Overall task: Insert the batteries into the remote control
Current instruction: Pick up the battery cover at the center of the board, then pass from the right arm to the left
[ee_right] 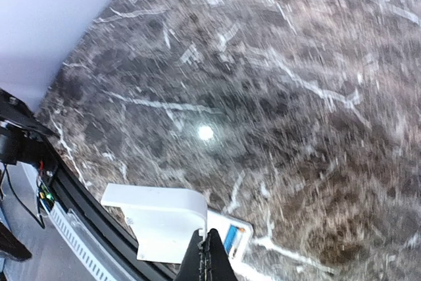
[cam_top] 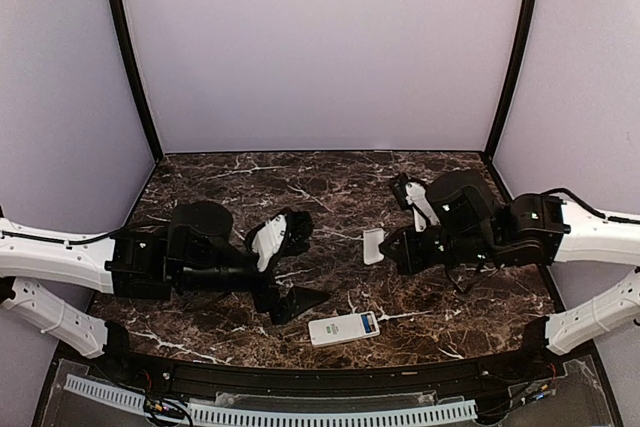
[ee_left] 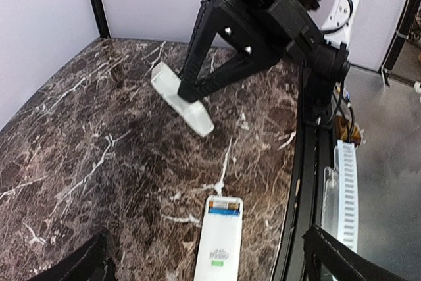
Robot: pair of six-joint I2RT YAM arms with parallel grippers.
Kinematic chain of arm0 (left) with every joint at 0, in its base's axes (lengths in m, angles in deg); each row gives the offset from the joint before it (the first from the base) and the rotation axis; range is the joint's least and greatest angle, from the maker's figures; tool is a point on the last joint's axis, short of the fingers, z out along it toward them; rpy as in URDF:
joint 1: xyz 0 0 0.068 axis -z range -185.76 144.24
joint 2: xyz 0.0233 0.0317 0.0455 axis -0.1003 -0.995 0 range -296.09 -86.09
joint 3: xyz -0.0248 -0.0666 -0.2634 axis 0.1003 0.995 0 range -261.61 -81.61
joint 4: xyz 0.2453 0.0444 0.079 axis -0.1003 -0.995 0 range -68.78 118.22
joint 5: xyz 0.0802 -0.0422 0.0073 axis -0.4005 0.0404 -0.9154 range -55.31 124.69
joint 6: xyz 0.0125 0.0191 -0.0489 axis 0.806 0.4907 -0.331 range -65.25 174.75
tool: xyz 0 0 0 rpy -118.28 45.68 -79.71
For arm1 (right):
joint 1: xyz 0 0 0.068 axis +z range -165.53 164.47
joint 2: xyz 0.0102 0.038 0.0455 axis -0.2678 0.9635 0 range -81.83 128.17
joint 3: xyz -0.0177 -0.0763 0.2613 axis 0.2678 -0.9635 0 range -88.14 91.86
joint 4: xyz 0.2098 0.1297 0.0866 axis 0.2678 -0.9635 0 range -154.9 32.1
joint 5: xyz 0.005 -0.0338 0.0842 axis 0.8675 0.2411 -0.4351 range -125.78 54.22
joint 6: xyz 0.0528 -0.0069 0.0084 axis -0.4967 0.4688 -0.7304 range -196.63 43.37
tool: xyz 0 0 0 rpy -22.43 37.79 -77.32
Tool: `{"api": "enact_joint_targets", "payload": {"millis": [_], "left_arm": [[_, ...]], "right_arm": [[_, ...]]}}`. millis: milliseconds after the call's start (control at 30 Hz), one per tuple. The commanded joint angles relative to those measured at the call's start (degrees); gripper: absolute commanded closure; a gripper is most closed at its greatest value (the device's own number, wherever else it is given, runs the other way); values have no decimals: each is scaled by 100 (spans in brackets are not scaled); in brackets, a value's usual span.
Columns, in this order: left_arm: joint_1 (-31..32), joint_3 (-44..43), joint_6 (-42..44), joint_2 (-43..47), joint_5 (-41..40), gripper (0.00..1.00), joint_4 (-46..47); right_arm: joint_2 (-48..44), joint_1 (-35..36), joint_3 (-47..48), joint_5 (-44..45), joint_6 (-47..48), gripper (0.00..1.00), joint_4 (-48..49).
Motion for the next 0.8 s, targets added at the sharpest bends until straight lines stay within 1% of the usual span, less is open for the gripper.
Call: {"api": "enact_joint_targets", "payload": {"millis": [0, 67, 133, 167, 200, 233, 267, 300, 333, 367, 533, 633, 767], "left_arm": [[-82, -604, -719, -64, 208, 1, 336], [-131, -789, -871, -127, 142, 2, 339], [-163, -904, -953, -176, -8, 11, 323], [-182, -956, -1015, -175, -51, 20, 287], [-213, -975, -1044, -147, -79, 26, 274], [-229, -977, -1090, -130, -78, 36, 279], [-240, -972, -1110, -88, -66, 41, 292], [-247, -971, -1118, -65, -63, 52, 308], [-251, -968, -1124, -43, -87, 56, 315], [-257, -969, -1125, -38, -104, 64, 314], [-270, -992, -1064, -3, -466, 73, 279], [-270, -1020, -953, 10, -619, 81, 286], [-266, -1056, -756, -2, -712, 83, 327]], "right_arm": [[74, 558, 350, 1207, 949, 100, 1689], [219, 748, 490, 1421, 1337, 100, 2076], [333, 885, 598, 1505, 1628, 100, 2371], [382, 922, 652, 1509, 1721, 100, 2467], [427, 961, 713, 1506, 1784, 100, 2507], [477, 995, 758, 1520, 1821, 100, 2524], [518, 1015, 796, 1523, 1862, 100, 2541], [549, 1033, 833, 1519, 1867, 100, 2532], [573, 1049, 845, 1503, 1879, 100, 2558], [591, 1068, 849, 1472, 1891, 100, 2579], [607, 1127, 840, 1412, 1894, 100, 2612], [601, 1140, 843, 1358, 1892, 100, 2559], [602, 1151, 834, 1287, 1897, 100, 2506]]}}
